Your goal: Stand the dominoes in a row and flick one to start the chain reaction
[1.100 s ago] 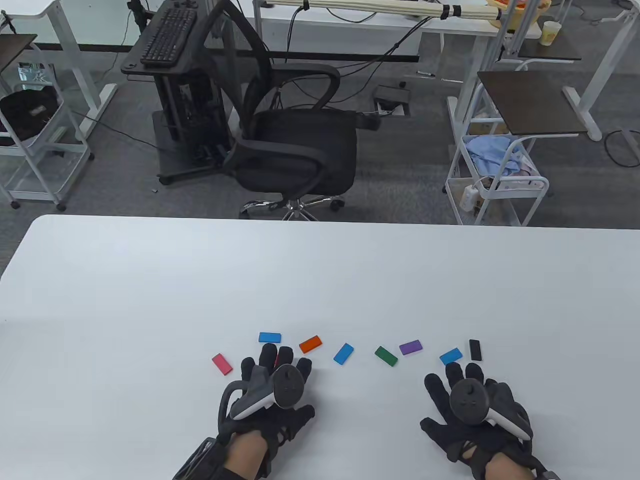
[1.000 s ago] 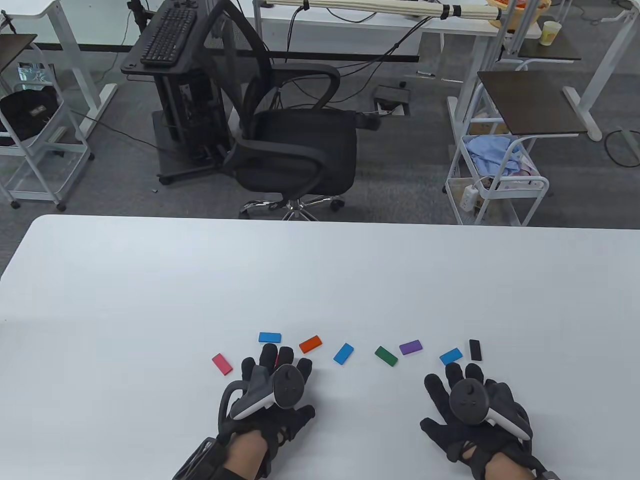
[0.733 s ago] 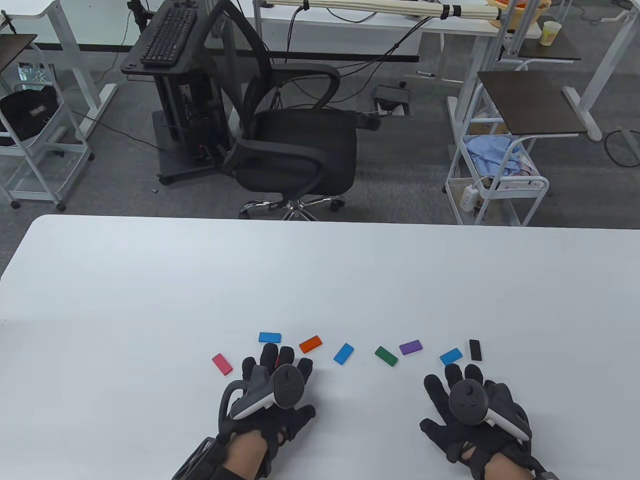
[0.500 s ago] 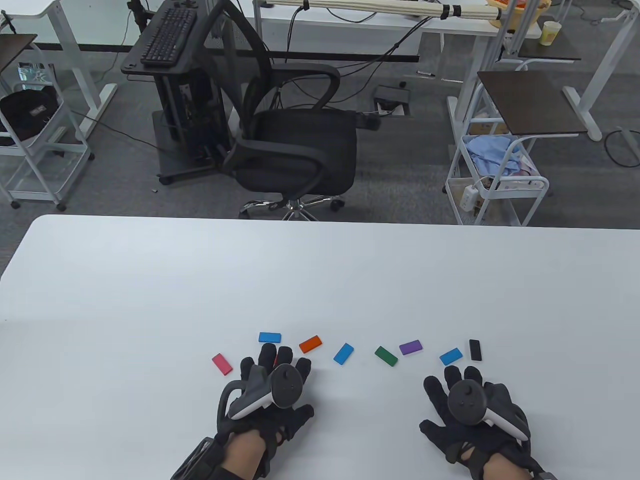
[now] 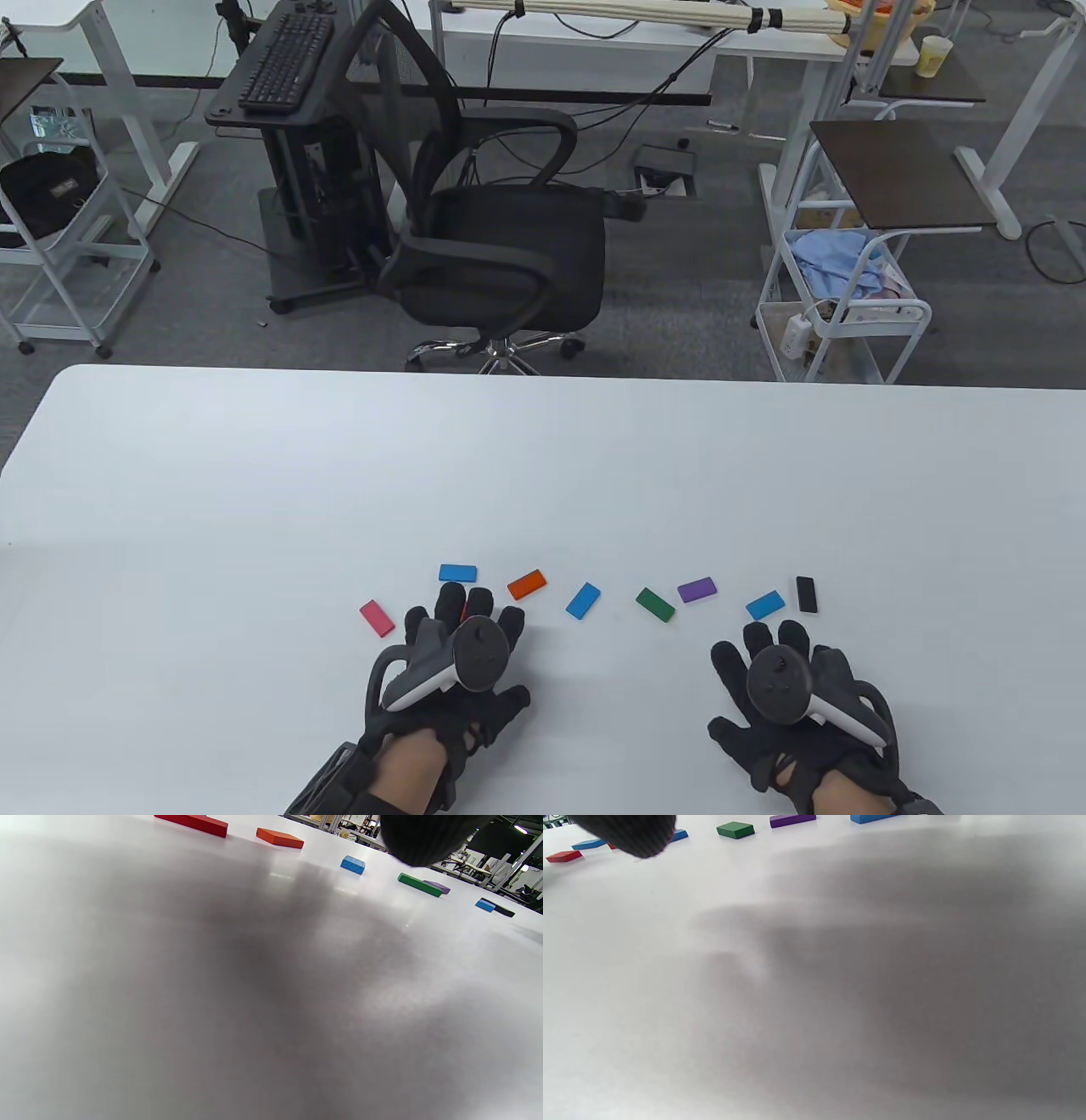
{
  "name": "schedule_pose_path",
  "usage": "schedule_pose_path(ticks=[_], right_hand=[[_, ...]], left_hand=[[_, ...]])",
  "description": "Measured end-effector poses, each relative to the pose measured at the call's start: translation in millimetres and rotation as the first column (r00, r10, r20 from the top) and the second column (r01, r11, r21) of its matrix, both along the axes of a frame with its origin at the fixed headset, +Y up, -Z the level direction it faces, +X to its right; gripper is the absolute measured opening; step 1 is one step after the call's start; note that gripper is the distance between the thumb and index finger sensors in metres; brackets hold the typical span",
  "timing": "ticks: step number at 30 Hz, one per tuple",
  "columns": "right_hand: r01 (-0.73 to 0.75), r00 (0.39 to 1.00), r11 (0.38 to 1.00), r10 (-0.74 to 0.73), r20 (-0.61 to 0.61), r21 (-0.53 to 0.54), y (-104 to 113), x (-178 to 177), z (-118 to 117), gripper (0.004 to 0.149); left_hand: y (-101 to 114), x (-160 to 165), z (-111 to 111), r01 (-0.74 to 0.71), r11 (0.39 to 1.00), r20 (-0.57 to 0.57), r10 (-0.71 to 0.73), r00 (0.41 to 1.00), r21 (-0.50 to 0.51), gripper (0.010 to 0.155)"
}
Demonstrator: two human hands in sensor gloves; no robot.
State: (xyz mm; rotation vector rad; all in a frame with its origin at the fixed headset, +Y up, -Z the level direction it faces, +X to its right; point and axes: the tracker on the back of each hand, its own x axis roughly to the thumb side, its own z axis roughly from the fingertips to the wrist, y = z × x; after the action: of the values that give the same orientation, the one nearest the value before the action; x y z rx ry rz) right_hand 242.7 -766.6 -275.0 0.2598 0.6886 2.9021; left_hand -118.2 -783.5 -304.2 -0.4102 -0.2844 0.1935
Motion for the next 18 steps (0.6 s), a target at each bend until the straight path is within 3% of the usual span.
schedule_pose_path(ticks=[9, 18], right_hand=[[0.016, 1.000, 1.000, -0.015, -0.018, 0.016, 23.0, -18.1, -22.6, 0.074], [0.028, 0.999, 0.999, -0.028, -0.015, 0.020, 28.4, -48.0, -60.1, 0.075]], left_hand=[[0.7, 0.4, -0.4, -0.008, 1.000, 0.003, 0.008, 1.000, -0.001, 0.083], [1.2, -0.4, -0.7, -0.018, 1.000, 0.001, 0.018, 1.000, -0.006, 0.083]])
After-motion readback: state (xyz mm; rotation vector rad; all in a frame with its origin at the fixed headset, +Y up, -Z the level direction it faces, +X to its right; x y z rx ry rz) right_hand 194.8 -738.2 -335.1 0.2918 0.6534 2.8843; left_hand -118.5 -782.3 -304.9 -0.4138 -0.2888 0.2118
